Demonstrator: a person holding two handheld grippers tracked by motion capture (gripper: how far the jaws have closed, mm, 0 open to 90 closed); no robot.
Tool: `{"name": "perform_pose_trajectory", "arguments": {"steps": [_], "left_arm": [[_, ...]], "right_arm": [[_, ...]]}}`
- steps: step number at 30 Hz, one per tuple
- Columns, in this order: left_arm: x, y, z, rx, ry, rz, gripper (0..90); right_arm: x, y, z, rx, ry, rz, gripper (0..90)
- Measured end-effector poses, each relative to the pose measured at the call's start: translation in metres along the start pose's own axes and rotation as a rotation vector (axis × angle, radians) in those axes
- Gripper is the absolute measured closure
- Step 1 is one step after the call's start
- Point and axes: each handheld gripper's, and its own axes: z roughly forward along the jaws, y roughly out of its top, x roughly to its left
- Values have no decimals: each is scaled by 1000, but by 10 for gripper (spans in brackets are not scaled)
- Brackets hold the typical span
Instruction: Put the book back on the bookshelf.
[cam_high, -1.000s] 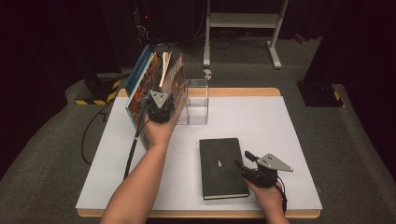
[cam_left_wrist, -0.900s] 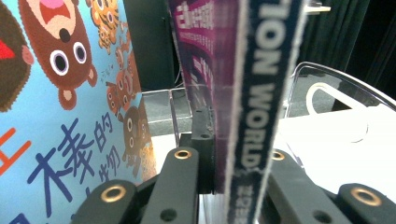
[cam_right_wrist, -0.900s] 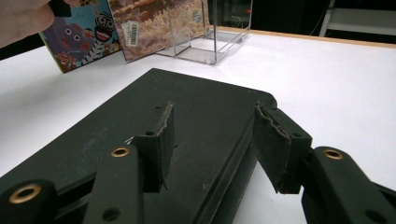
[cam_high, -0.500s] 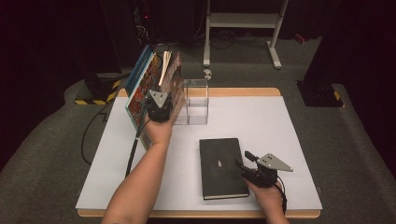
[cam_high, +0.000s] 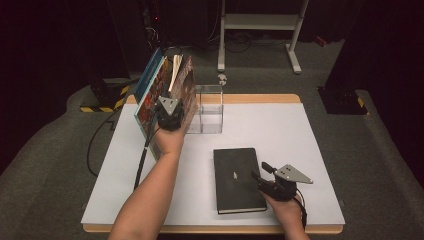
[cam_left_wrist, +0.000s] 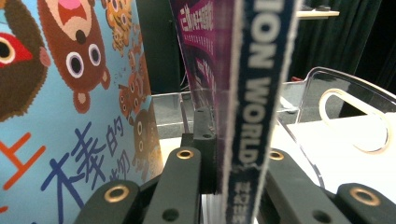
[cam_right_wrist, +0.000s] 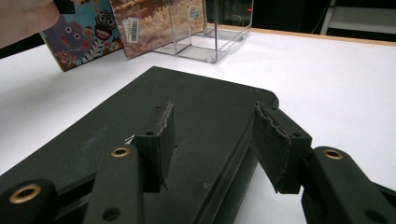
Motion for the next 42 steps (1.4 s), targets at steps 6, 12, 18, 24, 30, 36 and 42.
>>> {"name": "perform_pose_trajectory", "arguments": {"steps": [6,12,18,24,30,36,42], "left_arm": [[0,0,0,2,0,-9,824],[2,0,0,7,3,-13,795],[5,-5,0,19,8,2,777],[5,-5,-2,15,0,10,742],[3,-7,-3,12,-8,22,693],[2,-8,-4,20,-19,7,630],[3,-8,-6,30,-27,4,540]], "right_arm": [[4,9,-4,12,38,-18,426],[7,7,0,47,33,-38,413],[6,4,3,64,31,-44,420],[8,5,1,51,31,-51,421],[5,4,2,51,23,-39,426],[5,4,2,50,22,-41,429],[4,4,1,50,21,-36,431]]}}
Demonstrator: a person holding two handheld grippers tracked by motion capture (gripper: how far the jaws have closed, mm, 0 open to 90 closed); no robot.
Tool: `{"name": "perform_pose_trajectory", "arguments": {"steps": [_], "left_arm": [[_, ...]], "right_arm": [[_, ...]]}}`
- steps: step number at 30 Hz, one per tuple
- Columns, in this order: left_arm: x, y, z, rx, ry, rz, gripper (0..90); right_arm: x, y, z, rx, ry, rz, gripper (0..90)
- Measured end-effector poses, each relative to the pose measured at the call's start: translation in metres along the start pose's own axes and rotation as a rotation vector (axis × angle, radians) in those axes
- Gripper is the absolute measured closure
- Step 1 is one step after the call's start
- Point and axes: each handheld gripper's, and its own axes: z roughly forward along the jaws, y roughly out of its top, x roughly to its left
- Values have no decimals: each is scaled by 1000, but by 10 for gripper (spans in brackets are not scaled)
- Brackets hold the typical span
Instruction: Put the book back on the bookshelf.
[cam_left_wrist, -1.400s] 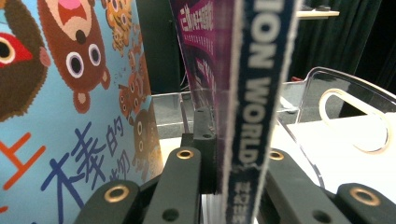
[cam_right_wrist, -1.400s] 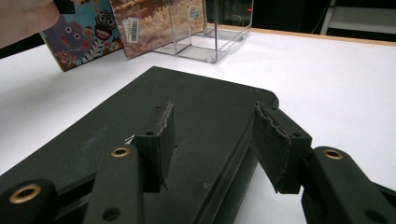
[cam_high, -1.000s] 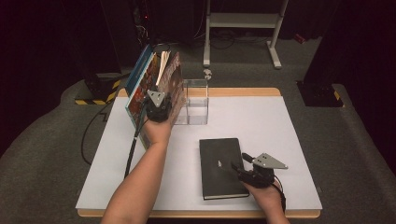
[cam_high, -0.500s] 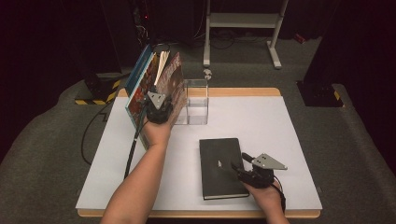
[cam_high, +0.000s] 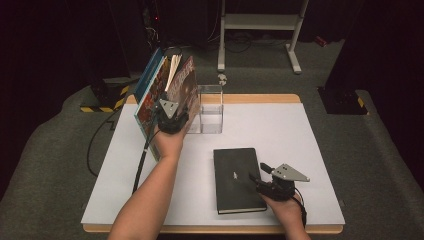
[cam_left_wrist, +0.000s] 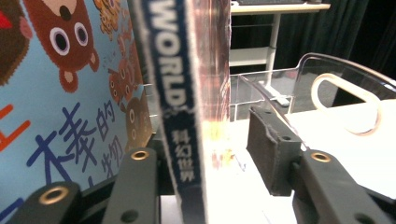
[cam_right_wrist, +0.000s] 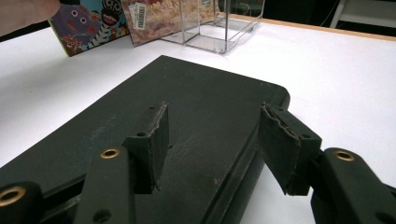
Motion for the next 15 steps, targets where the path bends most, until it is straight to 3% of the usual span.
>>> {"name": "perform_pose_trajectory", "arguments": {"steps": [2,15], "left_arm": [[1,1,-2,-5,1,17,513],[3,7,-12,-6,-16,-6,428]], "right_arm": [[0,0,0,1,0,2,431],[2,0,1,3,3,-2,431]]}}
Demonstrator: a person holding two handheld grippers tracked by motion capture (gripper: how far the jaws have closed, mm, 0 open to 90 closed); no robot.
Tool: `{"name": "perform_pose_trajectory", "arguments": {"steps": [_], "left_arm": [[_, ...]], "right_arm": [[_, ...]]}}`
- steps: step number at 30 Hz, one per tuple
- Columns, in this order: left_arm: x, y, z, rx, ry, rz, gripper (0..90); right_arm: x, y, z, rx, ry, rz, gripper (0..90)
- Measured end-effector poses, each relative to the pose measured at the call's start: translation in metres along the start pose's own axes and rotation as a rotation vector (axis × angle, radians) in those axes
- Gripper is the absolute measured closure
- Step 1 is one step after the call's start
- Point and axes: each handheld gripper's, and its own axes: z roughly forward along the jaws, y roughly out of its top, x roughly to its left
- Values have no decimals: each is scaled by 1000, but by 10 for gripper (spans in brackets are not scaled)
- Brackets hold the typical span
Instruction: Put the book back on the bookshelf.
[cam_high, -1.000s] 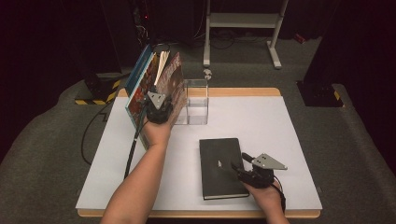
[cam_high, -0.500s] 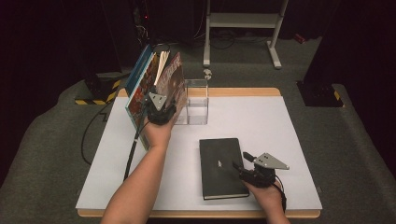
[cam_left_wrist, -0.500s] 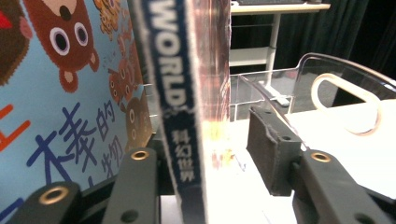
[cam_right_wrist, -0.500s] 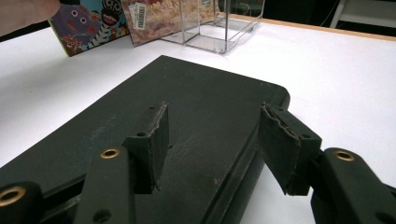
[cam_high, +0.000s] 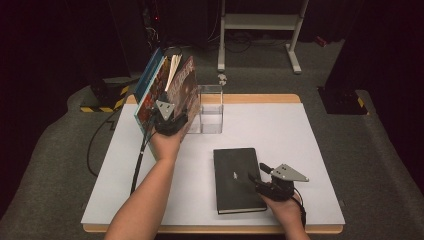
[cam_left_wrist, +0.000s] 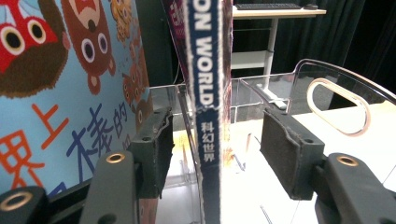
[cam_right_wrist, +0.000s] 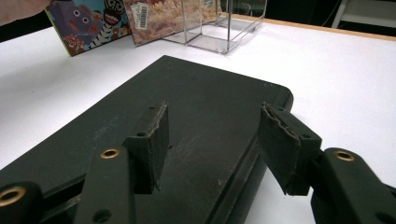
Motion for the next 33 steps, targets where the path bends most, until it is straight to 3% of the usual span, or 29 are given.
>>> {"name": "perform_pose_trajectory", "arguments": {"steps": [9,11,16,19,26,33], "left_arm": [[0,-1,-4,20,-7,-11,376],[0,1,-6,35,-15,-44,363],[-1,4,-13,44,-26,-63,344],[0,7,-16,79,-22,-83,324],[-5,3,-26,122,-44,-36,297],[-7,-1,-40,144,-83,-57,270]], "right_arm": [[1,0,0,2,0,-1,431],[1,0,0,2,1,0,431],[2,0,0,-1,2,-9,432],[3,0,0,1,1,-8,432],[3,-1,0,1,-2,-11,432],[3,-1,0,5,-4,-13,433]]}}
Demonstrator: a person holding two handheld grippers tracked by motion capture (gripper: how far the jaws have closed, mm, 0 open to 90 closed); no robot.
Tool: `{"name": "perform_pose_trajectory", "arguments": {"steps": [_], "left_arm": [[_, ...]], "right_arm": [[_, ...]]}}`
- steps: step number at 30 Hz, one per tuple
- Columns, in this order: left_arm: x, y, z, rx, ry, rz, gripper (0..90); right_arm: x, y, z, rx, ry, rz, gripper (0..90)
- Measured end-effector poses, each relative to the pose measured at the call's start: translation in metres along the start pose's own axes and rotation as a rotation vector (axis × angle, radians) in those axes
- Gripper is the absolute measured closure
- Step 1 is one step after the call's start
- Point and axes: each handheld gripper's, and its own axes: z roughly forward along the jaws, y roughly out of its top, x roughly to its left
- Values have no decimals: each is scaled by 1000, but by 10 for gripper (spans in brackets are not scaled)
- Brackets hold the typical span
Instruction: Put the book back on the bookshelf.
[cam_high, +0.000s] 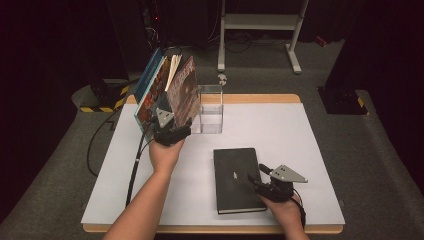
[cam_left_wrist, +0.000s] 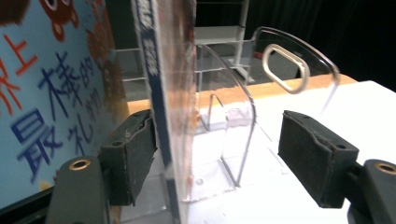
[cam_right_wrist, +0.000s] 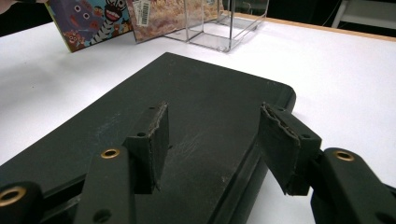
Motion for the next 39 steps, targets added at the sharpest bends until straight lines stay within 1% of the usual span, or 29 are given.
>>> {"name": "perform_pose_trajectory", "arguments": {"steps": [2,4,6,8,14,16,19,23,26,28,29,30,31,32,34,36,37,39], "left_arm": [[0,-2,-5,16,-21,-3,287],[-2,-4,-11,15,-34,8,273],[-3,-6,-17,11,-46,8,266],[-3,-9,-20,8,-50,0,264],[-3,-12,-28,0,-49,-1,255],[-4,-13,-33,4,-64,8,253],[-6,-14,-37,3,-73,16,253],[-7,-19,-48,24,-104,31,253],[-7,-27,-56,51,-123,36,243],[-6,-34,-62,71,-132,38,234],[-4,-39,-65,81,-134,41,229],[-1,-48,-70,102,-138,34,229],[-1,-48,-70,102,-138,34,229],[0,-52,-73,115,-140,34,229],[4,-62,-79,150,-142,48,226],[9,-73,-86,192,-149,72,222],[10,-77,-89,207,-149,80,221],[15,-86,-93,258,-148,121,217]], "right_arm": [[0,0,0,0,-1,1,432],[0,-1,-1,2,-2,3,432],[-1,-1,-1,3,-4,3,432],[-1,-1,-1,4,-7,3,432],[-1,-2,0,5,-8,5,433],[-1,-2,0,8,-8,4,432],[-2,-3,0,10,-9,5,433],[-2,-3,0,9,-9,7,433],[-1,-3,0,12,-11,4,436],[0,-2,-2,-11,-22,-9,445],[0,-2,-2,-12,-21,-8,442],[0,-2,-1,0,-14,1,439],[0,-2,-1,0,-14,1,439],[0,-3,1,14,-14,-1,442],[2,-4,0,3,-19,-17,444],[1,-3,1,14,-11,-4,440],[1,-4,2,25,-17,-8,440],[2,-4,1,24,-21,-19,440]]}}
